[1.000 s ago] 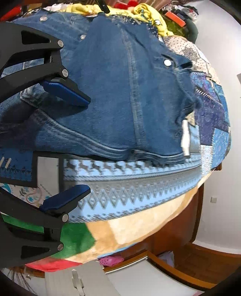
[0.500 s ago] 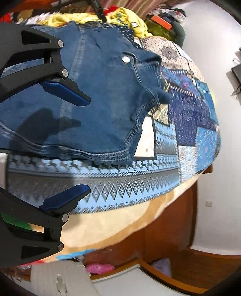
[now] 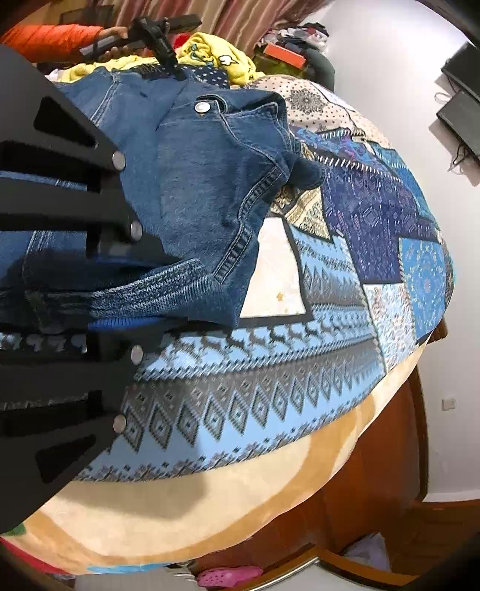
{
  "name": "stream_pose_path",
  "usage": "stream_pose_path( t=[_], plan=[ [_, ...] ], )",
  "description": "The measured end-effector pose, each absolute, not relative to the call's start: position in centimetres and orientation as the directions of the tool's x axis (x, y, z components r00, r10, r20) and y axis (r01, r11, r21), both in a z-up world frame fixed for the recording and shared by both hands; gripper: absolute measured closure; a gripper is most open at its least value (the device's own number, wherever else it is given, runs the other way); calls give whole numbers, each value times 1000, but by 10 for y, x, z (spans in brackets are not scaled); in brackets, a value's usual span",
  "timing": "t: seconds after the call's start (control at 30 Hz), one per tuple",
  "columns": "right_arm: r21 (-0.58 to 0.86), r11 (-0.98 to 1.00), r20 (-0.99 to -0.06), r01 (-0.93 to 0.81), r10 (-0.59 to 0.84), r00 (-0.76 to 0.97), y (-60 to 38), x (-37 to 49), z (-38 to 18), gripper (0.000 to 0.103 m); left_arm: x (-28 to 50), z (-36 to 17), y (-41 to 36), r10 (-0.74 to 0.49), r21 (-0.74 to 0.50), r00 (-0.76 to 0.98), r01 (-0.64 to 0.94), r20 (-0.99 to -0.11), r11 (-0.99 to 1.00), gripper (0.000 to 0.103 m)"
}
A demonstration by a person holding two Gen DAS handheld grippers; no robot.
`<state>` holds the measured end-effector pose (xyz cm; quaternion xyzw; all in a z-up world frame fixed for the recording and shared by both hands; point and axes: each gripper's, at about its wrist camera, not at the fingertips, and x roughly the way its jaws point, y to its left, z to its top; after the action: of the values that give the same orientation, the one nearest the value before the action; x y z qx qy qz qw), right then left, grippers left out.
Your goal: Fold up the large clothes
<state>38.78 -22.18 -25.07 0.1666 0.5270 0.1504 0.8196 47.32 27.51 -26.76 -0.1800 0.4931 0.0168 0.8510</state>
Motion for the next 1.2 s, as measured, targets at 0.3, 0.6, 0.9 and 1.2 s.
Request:
stream_pose_path(
  t=[0.3,0.6,0.9,1.2],
  plan=[
    [373,912,-776,-169,407,481,-190,428,-199,87,465,-227,280,-25,-220,580,-268,-814,938,94],
    [311,935,-781,-172,354,515,-155,458,-207,86,476,-232,296,72,-119,545,-306,-835,945,93],
    [202,967,-846,-158,254,469,-155,457,-238,67,478,-251,283,170,3,510,-311,-843,950,91],
    [185,972,-848,-145,232,477,-170,430,-198,36,449,-206,260,165,23,517,-270,-840,963,76]
  ],
)
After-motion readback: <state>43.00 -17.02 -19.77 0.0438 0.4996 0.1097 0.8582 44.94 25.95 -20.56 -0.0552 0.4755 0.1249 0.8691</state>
